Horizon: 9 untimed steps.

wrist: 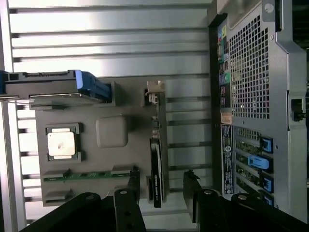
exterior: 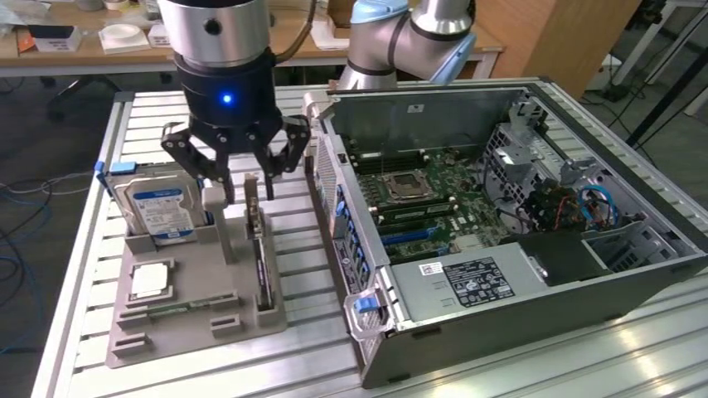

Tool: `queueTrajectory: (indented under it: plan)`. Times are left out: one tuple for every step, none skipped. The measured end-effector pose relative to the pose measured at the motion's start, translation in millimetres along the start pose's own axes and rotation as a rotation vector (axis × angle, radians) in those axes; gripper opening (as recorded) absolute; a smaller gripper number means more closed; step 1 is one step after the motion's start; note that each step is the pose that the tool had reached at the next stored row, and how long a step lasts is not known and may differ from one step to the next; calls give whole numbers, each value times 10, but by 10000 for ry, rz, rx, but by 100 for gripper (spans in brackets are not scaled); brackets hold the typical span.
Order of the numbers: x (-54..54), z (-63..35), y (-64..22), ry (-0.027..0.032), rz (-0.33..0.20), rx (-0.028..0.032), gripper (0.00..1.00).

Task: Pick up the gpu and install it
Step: 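Pick up the gpu and move the gpu toward the slot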

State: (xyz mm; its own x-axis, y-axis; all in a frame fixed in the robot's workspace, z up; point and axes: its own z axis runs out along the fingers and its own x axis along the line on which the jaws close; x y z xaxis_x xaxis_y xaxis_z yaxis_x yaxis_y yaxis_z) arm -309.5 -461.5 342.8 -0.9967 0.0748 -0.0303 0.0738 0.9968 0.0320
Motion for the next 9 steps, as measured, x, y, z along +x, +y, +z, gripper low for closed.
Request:
queueTrajectory:
  plan:
    - [-24,20,1,-2,-1,-2,49]
    - [-46,39,3,-3,0,-3,49]
    - [-60,57,3,-2,0,-2,49]
    - [-65,77,3,-3,0,-3,49]
    - [-65,94,1,-2,1,-2,49]
    - [-66,111,-12,-1,0,0,49]
    - [-67,128,-31,0,0,0,49]
    - [-68,147,-52,-2,0,-1,49]
    - [-69,164,-70,-2,0,-2,49]
